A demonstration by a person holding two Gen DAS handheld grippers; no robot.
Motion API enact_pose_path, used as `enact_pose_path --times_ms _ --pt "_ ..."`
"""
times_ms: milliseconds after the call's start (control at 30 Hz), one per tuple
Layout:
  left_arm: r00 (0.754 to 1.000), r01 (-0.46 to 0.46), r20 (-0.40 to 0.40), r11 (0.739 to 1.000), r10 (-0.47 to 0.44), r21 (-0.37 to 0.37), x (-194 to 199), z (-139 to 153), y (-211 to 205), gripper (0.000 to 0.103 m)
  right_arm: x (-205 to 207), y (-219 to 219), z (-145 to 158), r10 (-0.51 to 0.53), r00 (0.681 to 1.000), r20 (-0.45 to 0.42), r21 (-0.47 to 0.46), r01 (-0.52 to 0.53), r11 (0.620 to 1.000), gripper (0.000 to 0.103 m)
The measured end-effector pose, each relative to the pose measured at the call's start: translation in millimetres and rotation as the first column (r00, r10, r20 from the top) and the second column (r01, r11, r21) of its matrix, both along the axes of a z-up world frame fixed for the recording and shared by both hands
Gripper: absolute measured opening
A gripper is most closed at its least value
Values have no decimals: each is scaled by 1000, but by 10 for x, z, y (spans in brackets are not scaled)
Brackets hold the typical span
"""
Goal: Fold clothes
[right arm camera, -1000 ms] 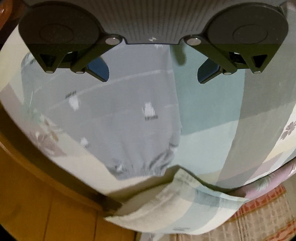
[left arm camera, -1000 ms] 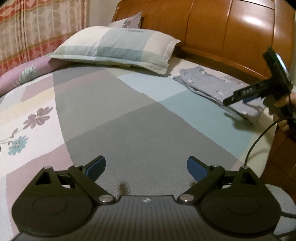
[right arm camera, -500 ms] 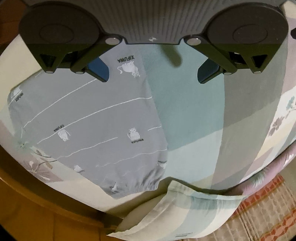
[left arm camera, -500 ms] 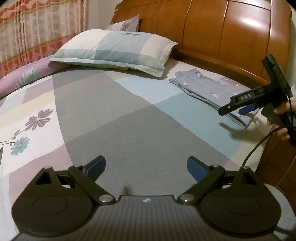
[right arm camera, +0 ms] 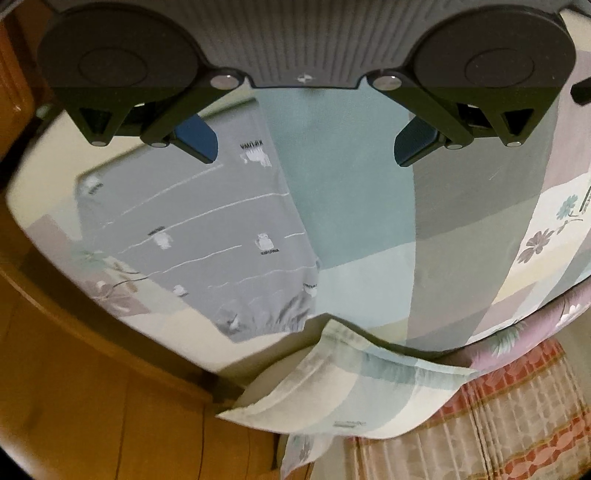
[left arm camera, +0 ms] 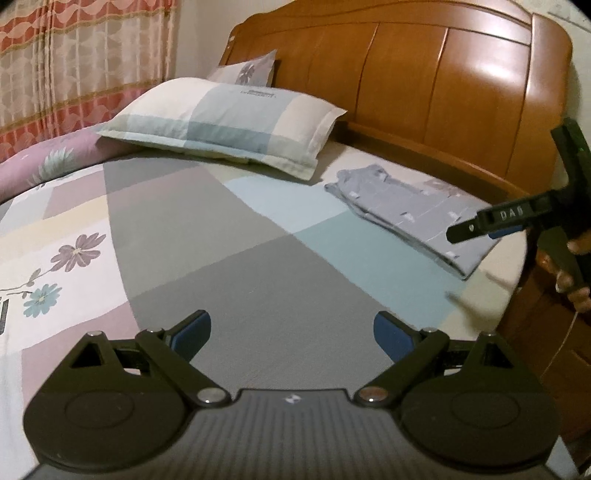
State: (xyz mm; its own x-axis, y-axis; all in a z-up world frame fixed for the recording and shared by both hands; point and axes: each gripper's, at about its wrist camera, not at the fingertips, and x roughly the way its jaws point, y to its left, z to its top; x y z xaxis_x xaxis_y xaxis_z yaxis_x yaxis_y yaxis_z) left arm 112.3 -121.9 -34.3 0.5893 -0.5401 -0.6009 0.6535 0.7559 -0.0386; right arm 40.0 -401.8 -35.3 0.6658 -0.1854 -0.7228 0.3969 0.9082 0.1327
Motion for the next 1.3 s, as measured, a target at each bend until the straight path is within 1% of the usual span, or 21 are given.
enact_pose_path --times_ms 133,200,267,500,600,733,933,1100,1300 --pt "1000 2 1 1000 -2 -24 -87 86 -17 95 -252 201 113 -21 999 33 -31 22 999 103" --pt "1000 -11 2 1000 11 -24 -143 134 -37 100 -383 326 140 -24 999 46 -40 25 999 103" --pt "1000 -20 6 999 20 -25 -205 183 -57 100 -507 451 164 -22 998 55 -52 24 998 103" --pt "1000 -14 13 998 15 -66 -461 349 -54 100 -853 812 296 -13 996 86 -97 21 995 103" --pt "1000 -4 22 998 5 -63 -579 405 -72 100 -998 929 348 -13 995 99 -134 26 991 103" --pt "1000 18 16 998 -17 -61 -691 433 -100 101 -1169 995 364 -46 993 110 -145 62 988 103" --pt "999 46 -7 998 -46 -50 -782 428 -173 101 -1340 1022 368 -94 987 131 -123 110 986 103" --pt "998 63 -21 997 -64 -47 -820 446 -237 101 -1417 1082 422 -93 983 157 -142 116 983 103" --pt "997 62 -45 997 -64 -47 -848 448 -281 101 -1515 1121 496 -94 978 185 -160 124 979 103"
